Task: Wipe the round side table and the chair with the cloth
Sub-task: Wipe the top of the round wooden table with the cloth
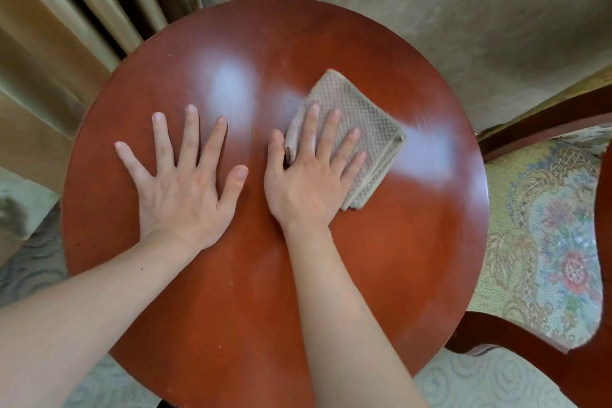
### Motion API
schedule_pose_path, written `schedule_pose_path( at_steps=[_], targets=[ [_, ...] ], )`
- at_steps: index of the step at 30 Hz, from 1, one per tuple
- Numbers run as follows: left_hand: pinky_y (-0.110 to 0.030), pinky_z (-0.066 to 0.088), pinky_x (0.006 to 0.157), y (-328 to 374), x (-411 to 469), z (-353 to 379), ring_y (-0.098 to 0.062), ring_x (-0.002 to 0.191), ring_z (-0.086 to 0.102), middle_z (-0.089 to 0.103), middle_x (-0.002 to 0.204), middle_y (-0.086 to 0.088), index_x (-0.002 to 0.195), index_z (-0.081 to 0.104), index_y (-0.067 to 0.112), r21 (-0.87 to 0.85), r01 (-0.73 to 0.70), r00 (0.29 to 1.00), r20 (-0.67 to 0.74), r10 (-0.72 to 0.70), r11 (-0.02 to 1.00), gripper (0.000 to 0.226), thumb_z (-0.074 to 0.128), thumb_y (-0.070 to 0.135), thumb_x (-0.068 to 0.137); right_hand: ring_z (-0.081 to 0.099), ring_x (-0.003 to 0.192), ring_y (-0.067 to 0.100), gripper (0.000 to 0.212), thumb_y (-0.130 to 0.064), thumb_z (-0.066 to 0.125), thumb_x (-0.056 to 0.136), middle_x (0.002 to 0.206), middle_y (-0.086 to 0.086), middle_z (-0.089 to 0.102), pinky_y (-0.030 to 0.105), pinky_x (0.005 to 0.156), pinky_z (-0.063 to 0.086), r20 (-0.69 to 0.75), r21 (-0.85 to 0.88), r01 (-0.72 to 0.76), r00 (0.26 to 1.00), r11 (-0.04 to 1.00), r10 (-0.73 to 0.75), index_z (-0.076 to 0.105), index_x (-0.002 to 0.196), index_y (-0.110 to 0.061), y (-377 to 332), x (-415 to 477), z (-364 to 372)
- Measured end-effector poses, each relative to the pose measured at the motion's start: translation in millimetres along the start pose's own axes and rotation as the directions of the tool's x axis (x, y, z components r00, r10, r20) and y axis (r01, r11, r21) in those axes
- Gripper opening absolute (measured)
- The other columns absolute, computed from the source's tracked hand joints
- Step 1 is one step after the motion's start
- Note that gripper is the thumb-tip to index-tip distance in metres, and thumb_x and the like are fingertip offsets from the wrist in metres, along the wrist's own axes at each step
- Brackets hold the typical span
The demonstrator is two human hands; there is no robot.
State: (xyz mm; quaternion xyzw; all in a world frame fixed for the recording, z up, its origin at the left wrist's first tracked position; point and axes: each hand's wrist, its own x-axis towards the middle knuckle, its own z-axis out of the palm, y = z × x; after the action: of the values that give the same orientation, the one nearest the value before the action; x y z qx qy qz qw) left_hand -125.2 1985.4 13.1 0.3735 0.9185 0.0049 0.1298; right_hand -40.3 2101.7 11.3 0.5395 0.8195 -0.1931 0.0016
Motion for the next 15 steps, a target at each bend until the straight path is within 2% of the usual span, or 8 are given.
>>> schedule_pose_path(
  at_steps=[4,8,12,15],
  targets=[
    [-0.08,0.003,0.111,0.8,1.6,-1.0,-0.042,0.154,-0.001,0.005,0.17,-0.008,0.16,0.01,0.029,0.008,0.004,1.0,0.005,-0.004,1.0,0.076,-0.004,0.068,0.096,-0.017,0.153,0.029,0.061,-0.053,0.015,0.102,0.169,-0.004,-0.005,0.05,0.12,-0.018,0.075,-0.03,0.148,0.987,0.989,-0.145,0.003,0.159,-0.034,-26.5,55.0,-2.2],
    [-0.08,0.001,0.111,0.2,0.6,-0.8,-0.04,0.154,-0.002,0.004,0.17,-0.005,0.16,0.009,0.03,-0.012,0.005,1.0,-0.005,-0.005,1.0,0.079,-0.008,0.068,0.094,-0.021,0.152,0.029,0.058,-0.049,0.012,0.104,0.169,-0.005,-0.009,0.049,0.12,-0.019,0.185,-0.068,0.324,0.934,0.944,-0.307,0.001,0.159,-0.033,-45.6,79.9,-5.5],
    [-0.078,-0.003,0.113,0.5,0.2,-2.7,-0.037,0.155,-0.006,0.001,0.171,-0.002,0.16,0.007,0.033,-0.039,0.012,1.0,-0.014,-0.012,0.999,0.079,-0.01,0.071,0.092,-0.013,0.154,0.029,0.058,-0.046,0.015,0.103,0.17,-0.004,-0.001,0.049,0.122,-0.012,0.193,-0.118,0.518,0.849,0.847,-0.493,0.007,0.159,-0.035,-23.5,56.7,-9.1],
    [-0.076,-0.005,0.114,0.3,-0.8,-2.9,-0.035,0.155,-0.007,-0.001,0.171,-0.001,0.16,0.005,0.034,-0.05,0.007,0.999,-0.032,-0.008,0.999,0.079,-0.011,0.072,0.092,-0.009,0.154,0.031,0.06,-0.046,0.013,0.1,0.17,-0.004,0.004,0.05,0.123,-0.006,0.19,-0.129,0.574,0.815,0.809,-0.548,0.009,0.159,-0.035,-1.4,18.2,-8.3]
  ],
)
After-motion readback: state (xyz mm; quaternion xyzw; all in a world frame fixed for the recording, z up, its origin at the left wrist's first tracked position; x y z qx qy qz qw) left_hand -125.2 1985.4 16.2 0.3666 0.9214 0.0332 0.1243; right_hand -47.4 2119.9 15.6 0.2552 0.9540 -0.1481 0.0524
